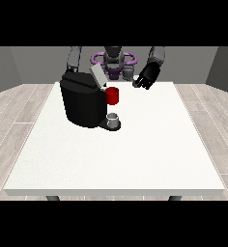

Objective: Insert the coffee pod into the coffee machine and close the lid

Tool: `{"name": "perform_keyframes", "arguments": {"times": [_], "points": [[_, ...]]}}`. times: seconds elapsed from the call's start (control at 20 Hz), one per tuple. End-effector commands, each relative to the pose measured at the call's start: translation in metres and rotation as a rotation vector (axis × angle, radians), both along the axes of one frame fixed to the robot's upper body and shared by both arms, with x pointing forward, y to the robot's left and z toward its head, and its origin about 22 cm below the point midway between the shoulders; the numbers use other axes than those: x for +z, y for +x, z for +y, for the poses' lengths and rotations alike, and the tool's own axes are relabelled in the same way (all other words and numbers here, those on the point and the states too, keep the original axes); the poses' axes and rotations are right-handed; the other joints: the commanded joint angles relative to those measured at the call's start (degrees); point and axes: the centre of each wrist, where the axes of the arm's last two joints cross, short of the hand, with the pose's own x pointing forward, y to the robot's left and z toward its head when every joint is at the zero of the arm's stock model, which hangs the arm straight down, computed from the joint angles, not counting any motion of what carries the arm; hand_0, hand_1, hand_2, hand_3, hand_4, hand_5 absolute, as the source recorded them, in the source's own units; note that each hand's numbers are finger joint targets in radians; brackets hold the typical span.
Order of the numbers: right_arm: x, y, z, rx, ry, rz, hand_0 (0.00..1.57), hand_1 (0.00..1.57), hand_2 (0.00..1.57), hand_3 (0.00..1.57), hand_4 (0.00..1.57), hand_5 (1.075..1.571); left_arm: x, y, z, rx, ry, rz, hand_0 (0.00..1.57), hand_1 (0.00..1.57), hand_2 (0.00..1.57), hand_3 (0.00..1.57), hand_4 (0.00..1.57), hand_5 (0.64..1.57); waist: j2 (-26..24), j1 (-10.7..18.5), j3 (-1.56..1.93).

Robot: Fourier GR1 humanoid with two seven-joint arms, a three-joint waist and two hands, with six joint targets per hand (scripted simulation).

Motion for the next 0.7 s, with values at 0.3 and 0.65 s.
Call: {"name": "perform_keyframes", "arguments": {"times": [0.3,0.65], "points": [[0.012,0.006,0.016,0.079,0.038,-0.058,0.0,0.0,0.0,0.0,0.0,1.571,0.096,0.027,-0.01,0.039,-0.08,-0.064,0.98,0.98,1.2,1.37,0.51,1.571,0.65,-5.54,0.0],[0.04,0.009,0.035,0.145,0.029,-0.132,0.0,0.0,0.0,0.0,0.0,1.571,0.127,0.033,0.01,0.097,-0.102,-0.102,1.26,1.26,1.29,1.27,0.49,1.571,2.57,-9.71,-0.02]]}}
